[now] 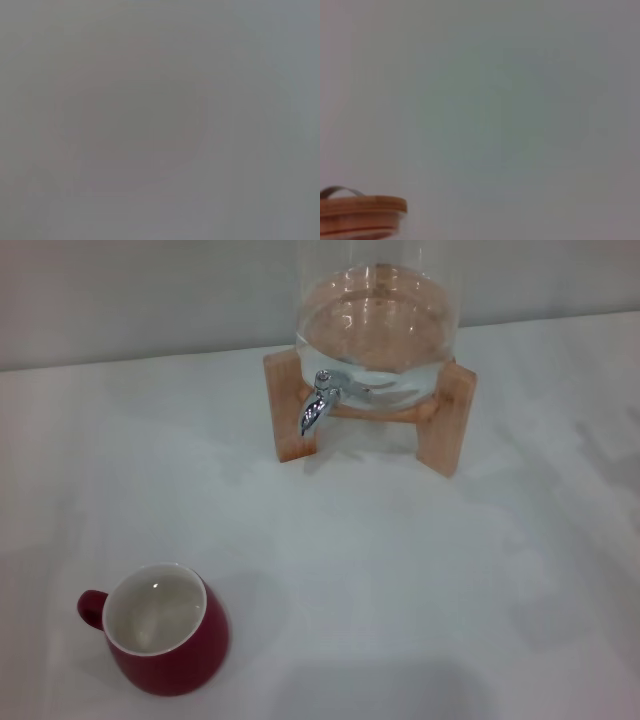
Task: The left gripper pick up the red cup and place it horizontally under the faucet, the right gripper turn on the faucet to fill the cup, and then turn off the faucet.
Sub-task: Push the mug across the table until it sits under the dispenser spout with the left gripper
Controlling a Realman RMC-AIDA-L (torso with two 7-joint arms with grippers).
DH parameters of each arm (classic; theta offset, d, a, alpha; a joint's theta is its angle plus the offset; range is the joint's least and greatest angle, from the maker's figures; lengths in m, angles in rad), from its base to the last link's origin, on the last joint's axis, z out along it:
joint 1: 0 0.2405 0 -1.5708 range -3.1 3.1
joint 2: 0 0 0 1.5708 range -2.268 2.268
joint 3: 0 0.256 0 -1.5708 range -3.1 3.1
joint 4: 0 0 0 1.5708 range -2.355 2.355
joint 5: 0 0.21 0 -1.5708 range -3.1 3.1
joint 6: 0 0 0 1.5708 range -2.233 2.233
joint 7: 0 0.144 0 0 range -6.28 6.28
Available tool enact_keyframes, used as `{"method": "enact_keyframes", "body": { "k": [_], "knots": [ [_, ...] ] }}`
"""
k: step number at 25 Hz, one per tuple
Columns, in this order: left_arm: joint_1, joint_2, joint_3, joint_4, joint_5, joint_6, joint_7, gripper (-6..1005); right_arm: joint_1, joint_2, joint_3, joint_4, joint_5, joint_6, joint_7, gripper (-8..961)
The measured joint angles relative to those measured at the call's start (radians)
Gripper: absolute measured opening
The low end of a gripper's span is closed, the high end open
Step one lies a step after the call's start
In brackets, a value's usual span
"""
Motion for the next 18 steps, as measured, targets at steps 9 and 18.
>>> {"method": "enact_keyframes", "body": {
  "k": [9, 18],
  "knots": [
    [0.0, 0.0, 0.002, 0.002, 0.0, 0.0, 0.0, 881, 0.002, 0.0, 0.063, 0.0, 0.001, 0.015, -0.094, 859],
    [0.001, 0.0, 0.003, 0.006, 0.0, 0.0, 0.0, 881, 0.002, 0.0, 0.066, 0.006, 0.001, 0.01, -0.093, 859]
  ]
}}
